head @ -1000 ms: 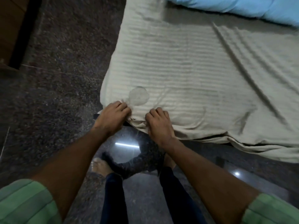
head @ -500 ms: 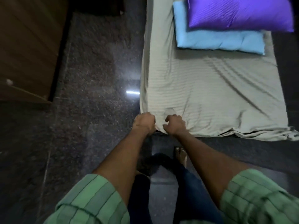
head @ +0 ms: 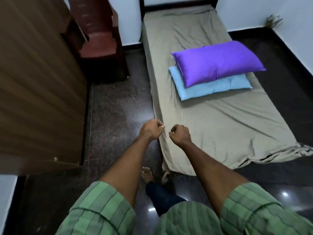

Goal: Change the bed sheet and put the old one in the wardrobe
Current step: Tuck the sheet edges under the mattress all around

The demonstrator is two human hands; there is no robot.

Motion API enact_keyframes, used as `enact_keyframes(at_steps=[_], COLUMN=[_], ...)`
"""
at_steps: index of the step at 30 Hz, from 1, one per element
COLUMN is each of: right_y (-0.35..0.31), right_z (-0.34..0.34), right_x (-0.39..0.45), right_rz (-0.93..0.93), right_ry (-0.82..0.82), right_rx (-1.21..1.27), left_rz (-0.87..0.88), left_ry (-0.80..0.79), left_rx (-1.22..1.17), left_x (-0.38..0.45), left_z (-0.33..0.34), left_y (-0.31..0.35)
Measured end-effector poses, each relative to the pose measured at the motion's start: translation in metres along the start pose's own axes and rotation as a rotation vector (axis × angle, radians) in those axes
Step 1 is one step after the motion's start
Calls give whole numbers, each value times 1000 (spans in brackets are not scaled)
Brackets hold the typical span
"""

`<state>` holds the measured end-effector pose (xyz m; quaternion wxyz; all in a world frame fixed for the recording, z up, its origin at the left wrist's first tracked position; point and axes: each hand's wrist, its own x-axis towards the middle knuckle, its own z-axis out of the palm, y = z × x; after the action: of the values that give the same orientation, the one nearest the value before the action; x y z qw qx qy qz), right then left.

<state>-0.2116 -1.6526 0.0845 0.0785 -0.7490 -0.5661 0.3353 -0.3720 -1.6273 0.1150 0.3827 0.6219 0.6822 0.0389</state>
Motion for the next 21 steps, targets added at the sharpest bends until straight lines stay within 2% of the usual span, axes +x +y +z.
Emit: enact_keyframes(at_steps=[4,10,15,21], right_y=[-31,-109,-204,-286], right_z=[-10,-15,-47,-76], right_x=[48,145,269,401], right_rz=[49,115,76,62], right_ry=[86,184,223,226], right_rx=[183,340,355,311], left_rz=[112,171,256,305], left_ry=[-31,-82,-26,-3], left_rx=[119,241,343,439], left_x=[49,158,266,405], left_z=[-73,-182,-268,-346], left_y=[6,12,35,43])
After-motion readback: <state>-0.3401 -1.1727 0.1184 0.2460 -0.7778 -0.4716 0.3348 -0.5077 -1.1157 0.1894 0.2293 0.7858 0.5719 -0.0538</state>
